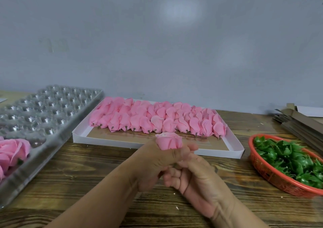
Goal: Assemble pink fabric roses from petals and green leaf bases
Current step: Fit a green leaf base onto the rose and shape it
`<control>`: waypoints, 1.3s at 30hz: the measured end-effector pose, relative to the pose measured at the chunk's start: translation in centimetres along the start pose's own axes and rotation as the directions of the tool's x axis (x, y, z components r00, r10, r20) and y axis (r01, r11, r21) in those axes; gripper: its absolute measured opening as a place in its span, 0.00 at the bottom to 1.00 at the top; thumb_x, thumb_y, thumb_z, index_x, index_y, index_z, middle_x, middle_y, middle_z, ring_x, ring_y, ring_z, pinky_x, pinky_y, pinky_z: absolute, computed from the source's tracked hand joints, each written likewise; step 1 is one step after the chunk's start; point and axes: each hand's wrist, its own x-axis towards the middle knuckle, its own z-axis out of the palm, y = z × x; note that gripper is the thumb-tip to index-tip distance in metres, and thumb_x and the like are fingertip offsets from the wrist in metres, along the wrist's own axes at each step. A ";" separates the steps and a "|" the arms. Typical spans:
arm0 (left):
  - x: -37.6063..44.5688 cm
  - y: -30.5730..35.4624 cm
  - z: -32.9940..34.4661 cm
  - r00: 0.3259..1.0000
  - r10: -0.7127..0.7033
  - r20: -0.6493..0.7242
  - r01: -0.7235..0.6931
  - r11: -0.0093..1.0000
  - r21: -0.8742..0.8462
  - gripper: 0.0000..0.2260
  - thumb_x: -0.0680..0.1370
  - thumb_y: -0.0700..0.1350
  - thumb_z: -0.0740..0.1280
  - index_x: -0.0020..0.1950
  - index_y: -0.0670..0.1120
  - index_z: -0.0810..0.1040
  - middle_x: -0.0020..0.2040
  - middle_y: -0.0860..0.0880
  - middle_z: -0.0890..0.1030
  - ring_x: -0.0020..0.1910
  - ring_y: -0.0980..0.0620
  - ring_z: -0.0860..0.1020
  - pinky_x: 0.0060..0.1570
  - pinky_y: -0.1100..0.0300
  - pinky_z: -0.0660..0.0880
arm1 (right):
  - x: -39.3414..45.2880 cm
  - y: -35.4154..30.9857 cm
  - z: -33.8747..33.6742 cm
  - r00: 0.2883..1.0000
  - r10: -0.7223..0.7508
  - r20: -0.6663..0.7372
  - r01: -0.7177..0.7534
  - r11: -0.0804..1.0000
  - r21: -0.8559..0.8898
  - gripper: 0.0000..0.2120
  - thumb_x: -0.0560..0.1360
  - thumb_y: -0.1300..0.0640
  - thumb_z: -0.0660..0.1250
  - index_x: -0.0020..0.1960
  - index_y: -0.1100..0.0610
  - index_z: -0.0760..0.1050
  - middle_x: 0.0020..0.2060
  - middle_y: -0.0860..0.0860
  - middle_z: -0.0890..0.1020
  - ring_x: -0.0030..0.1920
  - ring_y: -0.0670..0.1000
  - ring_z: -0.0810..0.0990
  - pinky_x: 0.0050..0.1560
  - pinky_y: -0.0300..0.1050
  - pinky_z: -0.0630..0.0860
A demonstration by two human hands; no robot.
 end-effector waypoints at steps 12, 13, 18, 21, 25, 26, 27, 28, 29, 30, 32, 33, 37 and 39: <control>0.8 -0.7 0.0 0.964 0.111 -0.241 -0.061 0.977 0.206 0.06 0.67 0.52 0.73 0.39 0.50 0.83 0.38 0.50 0.84 0.39 0.54 0.82 0.40 0.63 0.78 | -0.2 -2.7 -1.5 0.695 -0.651 -0.305 0.297 0.647 -0.702 0.12 0.70 0.73 0.65 0.35 0.58 0.78 0.26 0.55 0.74 0.26 0.51 0.67 0.28 0.44 0.65; 0.8 -0.8 0.1 0.966 0.124 -0.227 -0.071 0.971 0.227 0.04 0.69 0.50 0.72 0.35 0.52 0.83 0.33 0.51 0.81 0.34 0.56 0.80 0.35 0.65 0.77 | -0.4 -2.7 -1.3 0.682 -0.686 -0.253 0.332 0.599 -0.729 0.11 0.69 0.71 0.67 0.34 0.58 0.78 0.26 0.56 0.73 0.28 0.54 0.66 0.30 0.46 0.65; 1.0 -1.1 0.4 0.953 0.225 -0.201 -0.157 0.939 0.307 0.03 0.68 0.48 0.76 0.36 0.50 0.84 0.32 0.51 0.79 0.31 0.57 0.74 0.31 0.64 0.72 | -1.1 -2.8 0.5 0.709 -0.705 -0.007 0.437 0.447 -0.781 0.07 0.64 0.66 0.72 0.30 0.57 0.79 0.31 0.57 0.78 0.31 0.47 0.76 0.31 0.36 0.73; 1.2 -1.3 0.4 0.953 0.253 -0.167 -0.186 0.923 0.336 0.04 0.72 0.37 0.71 0.44 0.43 0.84 0.37 0.48 0.82 0.37 0.55 0.77 0.37 0.60 0.73 | -0.9 -2.3 0.9 0.712 -0.703 0.005 0.392 0.392 -0.832 0.06 0.62 0.64 0.74 0.30 0.56 0.80 0.31 0.51 0.77 0.32 0.40 0.73 0.33 0.28 0.68; 1.4 -1.2 0.9 0.954 0.274 -0.125 -0.211 0.904 0.372 0.07 0.71 0.41 0.70 0.46 0.42 0.84 0.42 0.43 0.83 0.42 0.51 0.78 0.42 0.56 0.73 | -0.6 -1.8 0.8 0.694 -0.714 -0.089 0.306 0.405 -0.862 0.13 0.62 0.71 0.74 0.26 0.57 0.76 0.30 0.53 0.75 0.31 0.40 0.71 0.32 0.29 0.66; 1.3 -1.1 1.1 0.950 0.284 -0.131 -0.217 0.901 0.376 0.05 0.71 0.39 0.70 0.42 0.47 0.84 0.38 0.48 0.83 0.39 0.55 0.78 0.38 0.60 0.73 | -0.5 -1.7 0.7 0.690 -0.718 -0.095 0.296 0.399 -0.868 0.13 0.62 0.71 0.73 0.26 0.59 0.75 0.29 0.54 0.74 0.31 0.42 0.71 0.31 0.30 0.65; 1.4 -1.2 1.1 0.947 0.292 -0.136 -0.222 0.896 0.384 0.09 0.72 0.36 0.70 0.38 0.50 0.83 0.35 0.53 0.81 0.36 0.58 0.77 0.35 0.62 0.72 | -0.4 -1.7 0.6 0.688 -0.720 -0.093 0.289 0.389 -0.875 0.12 0.62 0.72 0.72 0.25 0.61 0.74 0.29 0.55 0.74 0.31 0.43 0.70 0.30 0.33 0.65; 1.3 -1.2 1.2 0.946 0.288 -0.145 -0.214 0.897 0.387 0.12 0.72 0.35 0.70 0.35 0.51 0.81 0.33 0.56 0.80 0.34 0.59 0.76 0.33 0.63 0.71 | -0.4 -1.6 0.5 0.687 -0.721 -0.086 0.282 0.374 -0.883 0.12 0.63 0.73 0.71 0.26 0.62 0.73 0.29 0.57 0.73 0.31 0.46 0.70 0.30 0.36 0.66; 1.3 -1.4 1.1 0.945 0.284 -0.160 -0.202 0.896 0.395 0.11 0.72 0.36 0.70 0.34 0.51 0.81 0.32 0.56 0.79 0.33 0.59 0.75 0.33 0.63 0.71 | -0.3 -1.6 0.4 0.687 -0.722 -0.076 0.277 0.358 -0.892 0.12 0.63 0.73 0.71 0.26 0.63 0.72 0.29 0.57 0.73 0.31 0.48 0.70 0.31 0.39 0.66; 1.3 -1.3 1.3 0.944 0.282 -0.172 -0.196 0.896 0.398 0.09 0.71 0.37 0.70 0.35 0.51 0.81 0.32 0.56 0.79 0.34 0.59 0.75 0.33 0.62 0.71 | -0.3 -1.5 0.3 0.685 -0.726 -0.065 0.279 0.343 -0.897 0.12 0.64 0.73 0.70 0.26 0.64 0.72 0.29 0.58 0.73 0.31 0.49 0.69 0.31 0.39 0.66; 1.3 -1.3 1.3 0.942 0.277 -0.188 -0.189 0.904 0.384 0.03 0.70 0.40 0.70 0.36 0.46 0.80 0.34 0.52 0.79 0.36 0.55 0.75 0.35 0.59 0.71 | -0.4 -1.4 0.4 0.677 -0.736 -0.025 0.308 0.314 -0.898 0.10 0.64 0.70 0.71 0.27 0.63 0.74 0.29 0.57 0.74 0.31 0.47 0.70 0.32 0.37 0.67; 1.4 -1.5 1.2 0.941 0.272 -0.204 -0.182 0.910 0.373 0.02 0.70 0.39 0.70 0.37 0.43 0.79 0.34 0.49 0.78 0.36 0.53 0.74 0.36 0.57 0.71 | -0.5 -1.3 0.5 0.680 -0.733 -0.007 0.324 0.309 -0.894 0.08 0.63 0.67 0.70 0.27 0.62 0.75 0.30 0.56 0.74 0.31 0.47 0.71 0.32 0.39 0.69; 1.4 -1.5 1.3 0.928 0.265 -0.261 -0.164 0.922 0.352 0.04 0.70 0.35 0.66 0.36 0.35 0.73 0.34 0.44 0.74 0.37 0.50 0.71 0.37 0.53 0.69 | -0.5 -1.0 0.7 0.711 -0.703 0.029 0.361 0.330 -0.872 0.05 0.64 0.65 0.67 0.30 0.63 0.76 0.32 0.55 0.74 0.32 0.52 0.74 0.33 0.56 0.72; 1.3 -1.4 1.5 0.925 0.253 -0.282 -0.142 0.922 0.361 0.03 0.67 0.38 0.64 0.34 0.38 0.74 0.33 0.46 0.75 0.36 0.51 0.72 0.35 0.55 0.70 | -0.5 -1.1 0.6 0.720 -0.692 0.048 0.371 0.326 -0.869 0.05 0.65 0.66 0.69 0.31 0.63 0.77 0.32 0.55 0.74 0.33 0.51 0.74 0.34 0.54 0.72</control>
